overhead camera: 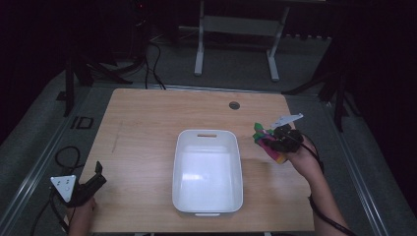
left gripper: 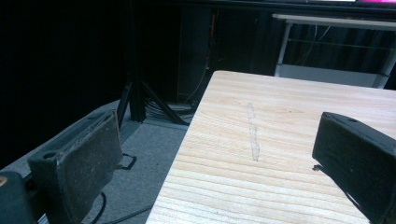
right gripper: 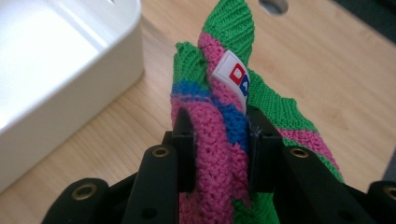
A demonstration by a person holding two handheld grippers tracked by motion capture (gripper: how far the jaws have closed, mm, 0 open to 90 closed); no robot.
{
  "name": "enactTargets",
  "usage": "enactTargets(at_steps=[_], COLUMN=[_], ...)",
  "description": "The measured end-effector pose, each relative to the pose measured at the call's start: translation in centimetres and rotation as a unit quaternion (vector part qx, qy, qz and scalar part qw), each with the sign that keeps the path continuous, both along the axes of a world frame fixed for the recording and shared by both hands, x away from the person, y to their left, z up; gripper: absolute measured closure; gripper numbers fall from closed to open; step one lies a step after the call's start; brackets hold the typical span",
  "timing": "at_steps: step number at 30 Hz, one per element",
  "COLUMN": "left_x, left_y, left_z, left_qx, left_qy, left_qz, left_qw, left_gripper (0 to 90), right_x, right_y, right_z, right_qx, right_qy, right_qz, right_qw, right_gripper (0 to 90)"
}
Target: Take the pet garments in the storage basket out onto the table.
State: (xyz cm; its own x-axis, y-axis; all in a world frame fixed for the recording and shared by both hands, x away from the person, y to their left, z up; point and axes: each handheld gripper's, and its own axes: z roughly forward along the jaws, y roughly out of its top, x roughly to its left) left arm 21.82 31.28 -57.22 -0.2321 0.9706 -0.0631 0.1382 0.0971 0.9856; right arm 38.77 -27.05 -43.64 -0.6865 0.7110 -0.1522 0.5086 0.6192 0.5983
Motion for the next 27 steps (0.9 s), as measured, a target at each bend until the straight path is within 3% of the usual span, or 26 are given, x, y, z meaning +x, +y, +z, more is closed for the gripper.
enactTargets(at_steps=[9, 23, 27], left_x=[0.0, 0.0, 0.0], left_y=[0.0, 0.0, 0.0], left_z=[0.0, 0.0, 0.0], left_qx=[-0.001, -0.001, 0.0], left_qy=[0.001, 0.001, 0.002], left_qz=[-0.001, -0.002, -0.003], left_qw=[1.0, 1.0, 1.0], left_gripper=[1.8, 1.8, 1.9], right_x=[1.5, 2.7, 2.7], right_y=[-0.1, 1.4, 1.4], right_z=[-3.5, -9.1, -9.3], right_qx=[0.001, -0.015, -0.003], right_qy=[0.015, 0.07, 0.07], right_qz=[-0.02, -0.012, -0.02], right_qw=[0.9997, 0.9974, 0.9973], right_gripper=[69.3, 67.0, 65.4])
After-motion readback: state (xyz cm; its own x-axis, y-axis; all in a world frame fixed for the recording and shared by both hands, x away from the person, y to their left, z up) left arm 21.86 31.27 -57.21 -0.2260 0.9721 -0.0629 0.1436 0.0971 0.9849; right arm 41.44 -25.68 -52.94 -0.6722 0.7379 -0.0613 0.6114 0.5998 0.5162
